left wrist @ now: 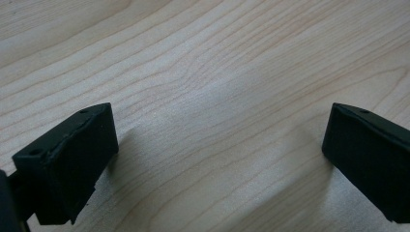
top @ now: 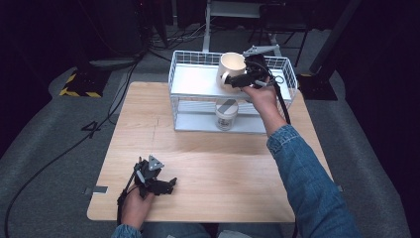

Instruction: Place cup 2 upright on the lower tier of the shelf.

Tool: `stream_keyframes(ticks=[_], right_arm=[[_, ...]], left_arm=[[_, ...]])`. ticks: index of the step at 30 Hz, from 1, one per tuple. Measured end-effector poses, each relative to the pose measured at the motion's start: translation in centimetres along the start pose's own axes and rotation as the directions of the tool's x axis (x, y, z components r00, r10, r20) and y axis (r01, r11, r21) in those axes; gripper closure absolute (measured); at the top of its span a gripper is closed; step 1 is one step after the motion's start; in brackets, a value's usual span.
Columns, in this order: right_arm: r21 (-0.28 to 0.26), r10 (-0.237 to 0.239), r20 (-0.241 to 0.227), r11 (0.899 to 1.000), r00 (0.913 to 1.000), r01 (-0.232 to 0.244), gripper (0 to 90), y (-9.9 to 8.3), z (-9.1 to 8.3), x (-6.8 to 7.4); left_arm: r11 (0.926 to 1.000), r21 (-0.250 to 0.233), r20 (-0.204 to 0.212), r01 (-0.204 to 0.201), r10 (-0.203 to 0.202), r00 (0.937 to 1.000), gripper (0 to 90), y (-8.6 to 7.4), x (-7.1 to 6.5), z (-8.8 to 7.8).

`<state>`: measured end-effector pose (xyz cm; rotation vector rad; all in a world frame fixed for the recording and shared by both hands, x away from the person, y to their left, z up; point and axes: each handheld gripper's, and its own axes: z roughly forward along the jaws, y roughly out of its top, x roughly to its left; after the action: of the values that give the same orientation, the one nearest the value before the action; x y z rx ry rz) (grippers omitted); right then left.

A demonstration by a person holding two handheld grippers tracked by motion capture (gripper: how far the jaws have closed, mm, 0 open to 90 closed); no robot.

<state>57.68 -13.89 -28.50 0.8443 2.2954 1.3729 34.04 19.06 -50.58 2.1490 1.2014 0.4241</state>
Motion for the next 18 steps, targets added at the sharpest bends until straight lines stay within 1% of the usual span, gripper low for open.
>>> stream_keyframes(ticks=[7,10,13,18], right_arm=[[0.035,0.006,0.021,0.999,0.9998,-0.007,8.1,-0.13,0.79,-0.41],[0.035,0.008,0.024,0.999,0.9997,-0.008,8.1,-0.16,0.77,-0.50],[0.036,-0.009,0.032,0.999,0.9994,0.008,8.0,-0.22,0.76,-0.46],[0.032,-0.009,0.037,0.999,0.9993,0.007,8.0,-0.25,0.78,-0.43]], left_arm=[[1.0000,0.001,-0.001,0.000,0.000,1.0000,0.0,0.00,0.00,0.00],[1.0000,0.000,0.000,0.001,-0.001,1.0000,0.0,0.00,0.00,0.00],[1.0000,0.001,0.002,0.003,-0.003,1.0000,0.0,-0.01,-0.02,0.00],[1.0000,0.000,-0.001,0.000,0.000,1.0000,0.0,0.00,0.00,0.00]])
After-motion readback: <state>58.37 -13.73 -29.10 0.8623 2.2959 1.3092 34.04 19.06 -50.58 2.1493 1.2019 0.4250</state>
